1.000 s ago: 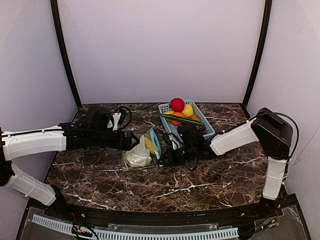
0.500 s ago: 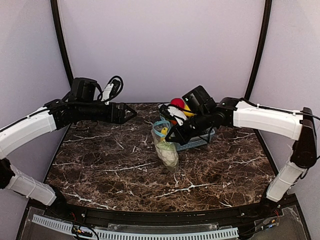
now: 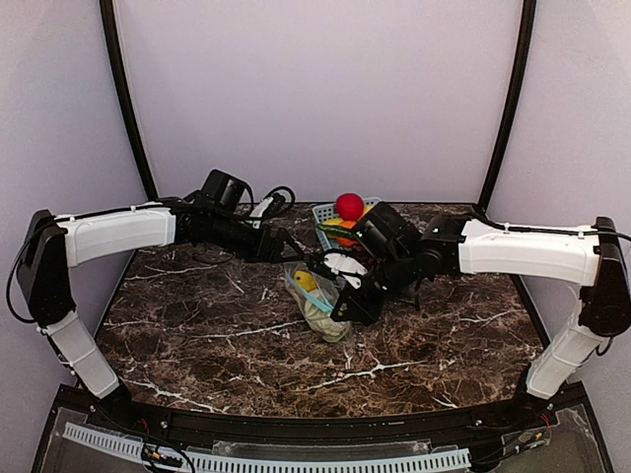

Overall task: Place the food in the zip-top bag and seal the zipper
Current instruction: Pass from the right arm to the left

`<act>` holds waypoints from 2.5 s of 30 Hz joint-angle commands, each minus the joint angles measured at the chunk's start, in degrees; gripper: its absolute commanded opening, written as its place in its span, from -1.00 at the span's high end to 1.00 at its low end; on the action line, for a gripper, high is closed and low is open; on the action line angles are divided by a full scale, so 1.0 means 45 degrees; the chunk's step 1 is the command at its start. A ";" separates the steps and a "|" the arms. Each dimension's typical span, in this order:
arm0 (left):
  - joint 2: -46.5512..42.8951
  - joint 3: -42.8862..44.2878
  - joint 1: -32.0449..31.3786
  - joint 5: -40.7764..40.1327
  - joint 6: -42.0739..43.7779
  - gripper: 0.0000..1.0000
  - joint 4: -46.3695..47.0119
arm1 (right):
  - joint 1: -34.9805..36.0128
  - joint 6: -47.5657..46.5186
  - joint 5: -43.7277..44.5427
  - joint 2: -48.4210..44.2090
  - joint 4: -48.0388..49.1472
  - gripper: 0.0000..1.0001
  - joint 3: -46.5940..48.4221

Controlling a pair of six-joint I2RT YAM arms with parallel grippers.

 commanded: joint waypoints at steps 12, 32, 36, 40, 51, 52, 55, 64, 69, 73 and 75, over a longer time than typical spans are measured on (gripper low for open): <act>0.0344 0.0121 0.0074 -0.0221 -0.0165 -0.60 -0.0650 | 0.0223 0.0309 0.0068 -0.0423 0.0594 1.00 -0.0589; 0.0892 -0.0061 0.0506 0.0677 -0.1197 -0.04 -0.0087 | 0.0220 0.0454 0.0366 -0.0655 0.0757 1.00 -0.0867; 0.0744 -0.0238 0.0504 0.0734 -0.1149 -0.13 -0.0163 | 0.0229 0.0472 0.0399 -0.0585 0.0778 1.00 -0.0874; 0.0784 -0.0422 0.0504 0.0842 -0.1176 0.03 -0.0093 | 0.0231 0.0483 0.0432 -0.0535 0.0824 1.00 -0.0797; 0.1220 -0.0268 0.0504 0.1623 -0.1470 0.64 0.0369 | 0.0211 0.0503 0.0686 -0.0748 0.0862 1.00 -0.0813; 0.1243 -0.0227 0.0504 0.1734 -0.1458 0.71 0.0386 | 0.0216 0.0805 0.0836 -0.0822 0.0862 1.00 -0.0802; 0.1147 -0.0022 0.0504 0.1883 -0.1212 0.97 0.0467 | 0.0163 0.1312 0.1585 -0.1066 0.0838 0.72 -0.0785; 0.0824 -0.0260 0.0504 0.2333 -0.0390 0.99 0.0667 | -0.0351 0.3970 0.3718 -0.0985 0.0929 -0.56 0.0110; 0.0704 -0.0540 0.0504 0.2415 -0.0268 0.99 0.0986 | -0.0456 0.4923 0.4515 -0.0047 0.1526 -0.84 0.1140; 0.0491 -0.0683 0.0504 0.2325 -0.0152 0.99 0.1120 | -0.0453 0.5155 0.4809 0.1073 0.1584 -0.90 0.2195; 0.0422 -0.0775 0.0504 0.2306 -0.0086 0.99 0.1184 | -0.0453 0.5222 0.5117 0.1609 0.1540 -0.91 0.2605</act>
